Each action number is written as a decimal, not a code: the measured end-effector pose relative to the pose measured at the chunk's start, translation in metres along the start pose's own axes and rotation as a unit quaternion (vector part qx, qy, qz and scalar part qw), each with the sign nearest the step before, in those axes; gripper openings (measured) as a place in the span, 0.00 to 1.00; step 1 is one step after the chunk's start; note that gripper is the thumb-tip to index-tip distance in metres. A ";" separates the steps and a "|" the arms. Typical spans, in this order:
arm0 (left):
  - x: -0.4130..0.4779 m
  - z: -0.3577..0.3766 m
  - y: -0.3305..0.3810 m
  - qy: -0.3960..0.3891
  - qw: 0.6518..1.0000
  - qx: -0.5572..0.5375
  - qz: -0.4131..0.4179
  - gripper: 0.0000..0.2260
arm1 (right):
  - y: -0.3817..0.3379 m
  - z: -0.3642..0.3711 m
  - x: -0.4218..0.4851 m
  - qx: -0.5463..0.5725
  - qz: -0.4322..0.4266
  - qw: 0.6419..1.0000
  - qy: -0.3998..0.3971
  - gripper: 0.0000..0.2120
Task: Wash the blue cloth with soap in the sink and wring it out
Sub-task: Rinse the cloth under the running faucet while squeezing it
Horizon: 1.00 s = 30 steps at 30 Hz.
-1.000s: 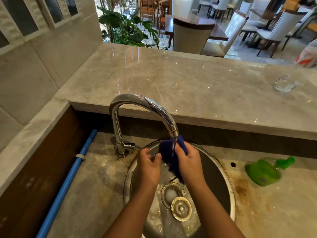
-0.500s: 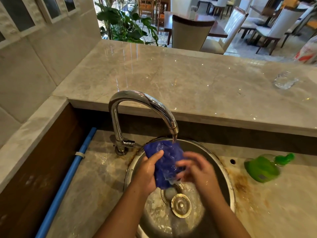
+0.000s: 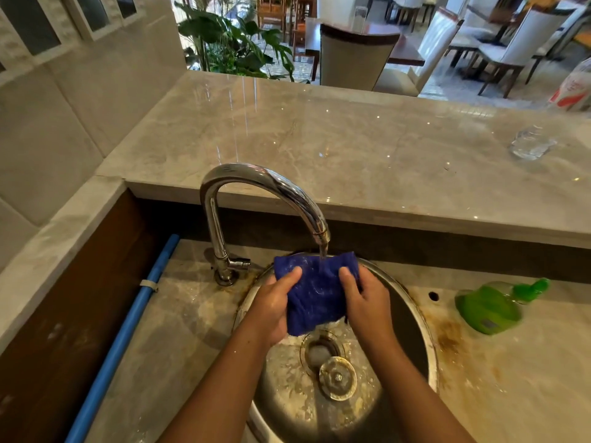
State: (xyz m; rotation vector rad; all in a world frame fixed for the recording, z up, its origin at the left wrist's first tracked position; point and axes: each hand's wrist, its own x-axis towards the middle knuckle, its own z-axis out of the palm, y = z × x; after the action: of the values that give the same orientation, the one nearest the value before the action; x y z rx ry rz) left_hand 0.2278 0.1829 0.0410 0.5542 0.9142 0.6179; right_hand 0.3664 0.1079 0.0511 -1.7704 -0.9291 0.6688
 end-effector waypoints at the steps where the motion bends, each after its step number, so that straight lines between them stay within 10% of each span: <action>1: 0.001 0.001 -0.001 0.013 1.000 0.006 0.013 0.10 | -0.003 0.003 -0.003 -0.022 -0.028 0.999 0.016 0.09; 9: 0.001 -0.001 0.002 0.046 0.986 0.130 0.092 0.10 | -0.009 -0.002 0.008 0.203 0.137 0.970 0.001 0.07; 15: -0.008 0.002 -0.008 0.008 0.994 0.102 0.044 0.11 | 0.006 -0.004 0.010 0.370 0.373 0.851 -0.033 0.14; 30: -0.021 -0.002 0.006 0.039 0.999 0.025 0.012 0.07 | 0.007 0.004 0.001 0.398 0.375 0.832 -0.096 0.15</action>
State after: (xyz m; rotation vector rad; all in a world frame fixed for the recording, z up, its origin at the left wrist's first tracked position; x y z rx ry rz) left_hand 0.2149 0.1730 0.0560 0.5890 1.0004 0.6432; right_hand 0.3658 0.1099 0.0428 -1.2444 0.0399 1.5012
